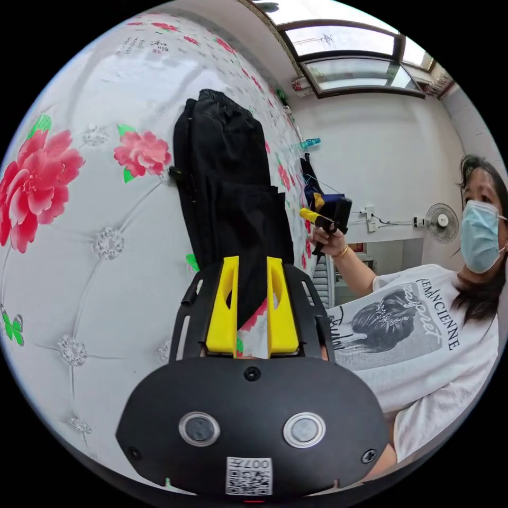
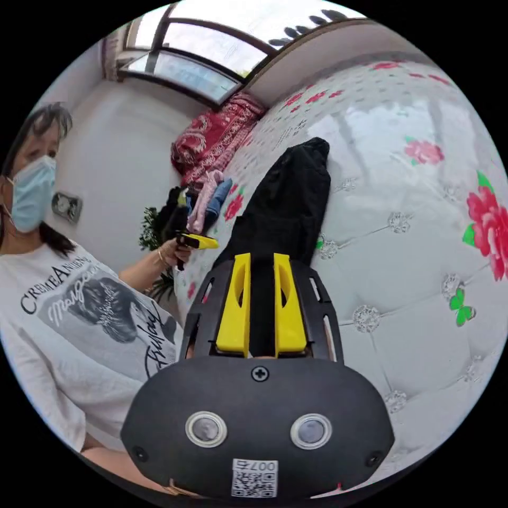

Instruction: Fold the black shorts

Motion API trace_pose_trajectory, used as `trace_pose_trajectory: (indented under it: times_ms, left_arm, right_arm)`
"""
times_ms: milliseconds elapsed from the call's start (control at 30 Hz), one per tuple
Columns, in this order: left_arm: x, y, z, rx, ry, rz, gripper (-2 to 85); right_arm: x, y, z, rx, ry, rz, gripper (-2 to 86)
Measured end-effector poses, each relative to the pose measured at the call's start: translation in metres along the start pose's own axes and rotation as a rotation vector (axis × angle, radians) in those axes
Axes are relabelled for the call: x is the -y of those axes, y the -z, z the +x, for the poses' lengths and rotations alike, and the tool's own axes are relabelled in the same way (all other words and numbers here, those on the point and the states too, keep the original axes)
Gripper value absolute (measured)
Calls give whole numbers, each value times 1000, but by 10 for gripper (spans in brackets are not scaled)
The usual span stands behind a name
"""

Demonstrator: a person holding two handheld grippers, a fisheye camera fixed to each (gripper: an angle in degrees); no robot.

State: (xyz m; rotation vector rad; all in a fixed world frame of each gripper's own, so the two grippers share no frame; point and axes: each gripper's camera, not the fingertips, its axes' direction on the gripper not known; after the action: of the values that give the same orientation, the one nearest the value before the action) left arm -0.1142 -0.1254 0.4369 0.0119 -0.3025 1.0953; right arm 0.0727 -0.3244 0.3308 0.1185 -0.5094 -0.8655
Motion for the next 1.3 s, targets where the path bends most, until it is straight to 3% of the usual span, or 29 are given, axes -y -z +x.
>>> trace_pose_trajectory:
  times_ms: [167,400,467,633,933,1133,1300]
  left_arm:
    - [-36,-20,15,137,20,41,103]
    - [-71,2,23,83,54,124,109]
    - [-74,6,22,73,61,133,111]
    - [-62,-26,20,70,27,-40,127]
    - [-41,-48,2,-62,77,-148,9]
    - [-75,-23,37,-181,72,-175,-6]
    - [-104,5,92,-122,77,-187,-6]
  right_arm:
    - [-53,-48,-41,-321,1,-147,93]
    - [-119,-60,-27,-113,-302,-117,87]
    - [-118,-69,-28,-76,-297,-131,83]
    - [-109,-87,-25,-48,-286,-157,59]
    - [-98,-96,-11,125,-353,-199,4]
    - [-114,-64,-46,224,-305,-269,-1]
    - [-128,-22,-99,366,-251,-222,-1]
